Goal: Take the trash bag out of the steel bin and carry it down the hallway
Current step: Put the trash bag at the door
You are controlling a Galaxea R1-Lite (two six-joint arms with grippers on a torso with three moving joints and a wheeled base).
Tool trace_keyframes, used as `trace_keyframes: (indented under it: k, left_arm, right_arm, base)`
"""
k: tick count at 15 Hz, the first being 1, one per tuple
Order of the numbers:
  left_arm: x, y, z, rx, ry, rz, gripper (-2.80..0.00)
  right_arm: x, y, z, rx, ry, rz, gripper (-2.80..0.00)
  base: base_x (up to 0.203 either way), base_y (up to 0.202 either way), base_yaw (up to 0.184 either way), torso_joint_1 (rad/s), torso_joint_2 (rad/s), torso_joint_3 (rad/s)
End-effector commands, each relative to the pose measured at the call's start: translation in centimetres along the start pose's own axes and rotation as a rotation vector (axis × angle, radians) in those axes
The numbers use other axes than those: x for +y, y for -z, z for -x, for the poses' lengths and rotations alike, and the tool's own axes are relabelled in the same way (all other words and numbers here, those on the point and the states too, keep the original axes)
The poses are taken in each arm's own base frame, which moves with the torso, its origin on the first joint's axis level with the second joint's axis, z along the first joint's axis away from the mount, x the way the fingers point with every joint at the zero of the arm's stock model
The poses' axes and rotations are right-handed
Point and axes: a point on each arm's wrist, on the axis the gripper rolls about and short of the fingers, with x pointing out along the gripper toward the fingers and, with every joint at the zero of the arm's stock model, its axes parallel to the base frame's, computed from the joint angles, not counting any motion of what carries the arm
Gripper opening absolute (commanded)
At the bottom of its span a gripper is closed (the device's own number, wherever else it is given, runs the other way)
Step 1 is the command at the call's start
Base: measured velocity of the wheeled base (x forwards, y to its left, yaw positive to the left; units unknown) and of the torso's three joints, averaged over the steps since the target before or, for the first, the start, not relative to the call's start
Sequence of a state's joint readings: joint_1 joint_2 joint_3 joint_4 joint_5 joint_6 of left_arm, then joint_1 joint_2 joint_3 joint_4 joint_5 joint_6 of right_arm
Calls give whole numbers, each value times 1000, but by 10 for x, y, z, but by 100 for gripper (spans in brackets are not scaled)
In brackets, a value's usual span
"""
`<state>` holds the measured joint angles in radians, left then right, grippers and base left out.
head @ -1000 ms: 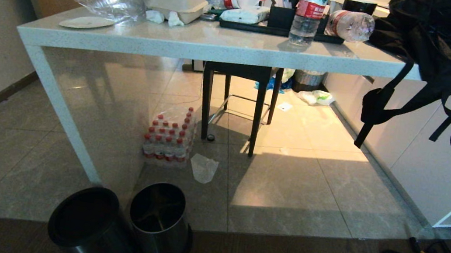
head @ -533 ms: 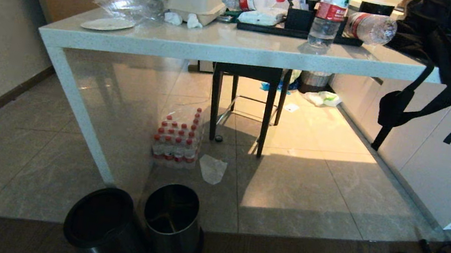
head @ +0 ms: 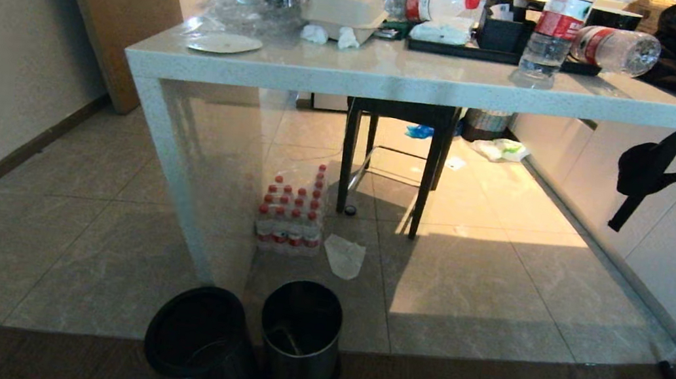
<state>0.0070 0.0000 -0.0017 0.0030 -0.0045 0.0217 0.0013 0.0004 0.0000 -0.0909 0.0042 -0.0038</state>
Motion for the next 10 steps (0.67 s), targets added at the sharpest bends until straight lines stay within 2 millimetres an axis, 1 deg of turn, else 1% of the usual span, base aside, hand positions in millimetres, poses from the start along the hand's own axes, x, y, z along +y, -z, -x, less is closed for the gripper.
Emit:
trace_keyframes:
  k: [1,10]
  left_arm:
    - [0,0,0,0,-1,2,-280]
    - [0,0,0,0,1,0,-280]
  right_arm:
    - [0,10,-2,34,-1,1,-280]
    - [0,11,-2,36,-1,-1,-280]
  base:
    - [0,193,-1,2,-7,2]
    - [0,193,1,1,1,2]
